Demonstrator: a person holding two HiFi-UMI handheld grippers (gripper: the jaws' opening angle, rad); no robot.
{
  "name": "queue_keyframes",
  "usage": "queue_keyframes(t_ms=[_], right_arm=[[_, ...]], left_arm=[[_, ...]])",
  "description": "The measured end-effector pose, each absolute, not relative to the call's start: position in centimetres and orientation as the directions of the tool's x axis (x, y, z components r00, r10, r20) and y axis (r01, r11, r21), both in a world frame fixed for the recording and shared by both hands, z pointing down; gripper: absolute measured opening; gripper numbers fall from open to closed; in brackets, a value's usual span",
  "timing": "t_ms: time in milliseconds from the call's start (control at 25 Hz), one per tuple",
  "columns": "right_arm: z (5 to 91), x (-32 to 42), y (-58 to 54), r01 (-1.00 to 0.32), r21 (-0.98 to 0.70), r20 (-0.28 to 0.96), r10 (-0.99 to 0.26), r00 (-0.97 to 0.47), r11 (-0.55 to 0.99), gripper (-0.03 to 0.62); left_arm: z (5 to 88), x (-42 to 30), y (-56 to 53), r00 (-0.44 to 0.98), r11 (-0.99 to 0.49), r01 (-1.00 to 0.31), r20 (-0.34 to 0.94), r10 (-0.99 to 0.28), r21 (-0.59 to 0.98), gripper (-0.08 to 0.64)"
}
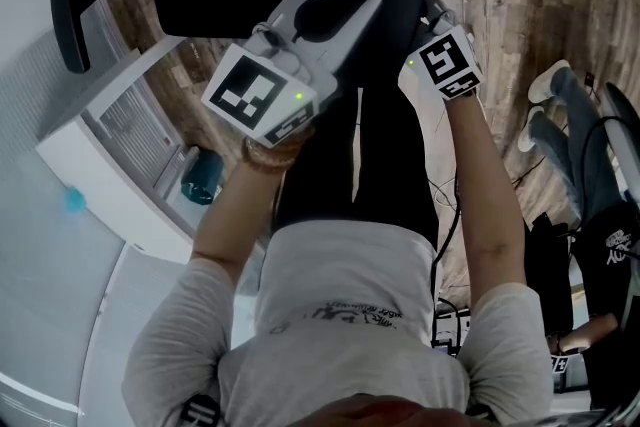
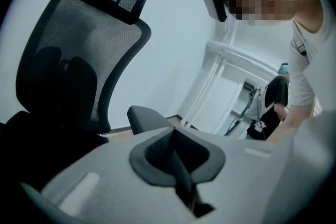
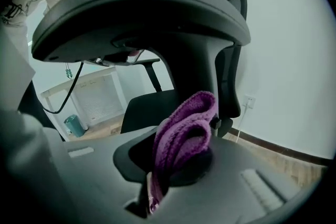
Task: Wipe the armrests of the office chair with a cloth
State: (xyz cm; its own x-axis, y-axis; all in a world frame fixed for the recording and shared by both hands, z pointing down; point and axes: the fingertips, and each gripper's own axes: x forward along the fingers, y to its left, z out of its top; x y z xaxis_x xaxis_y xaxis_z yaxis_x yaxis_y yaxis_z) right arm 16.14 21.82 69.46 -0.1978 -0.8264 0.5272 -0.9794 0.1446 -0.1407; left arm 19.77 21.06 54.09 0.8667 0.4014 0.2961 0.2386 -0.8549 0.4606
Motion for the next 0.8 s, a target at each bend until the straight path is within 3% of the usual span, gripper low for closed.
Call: queue_keyframes(t_ms=[480,800], right_arm=[[74.5,18.4,20.8,-0.976,-0.185,0.592,-0.781,-0.201,0.111,0.028],[72.8,17.3,19.8,-0.971,-0.212,0.541,-0.815,-0.210,0.110,0.028]], left_arm=[[55.0,22.3,21.2,0.864,-0.851,0.236,0.300,0.404,0.469,0.000],[54.7,21.3,21.2,0.864,-0.848,0.246,0.290,0.411,0.470,0.000]])
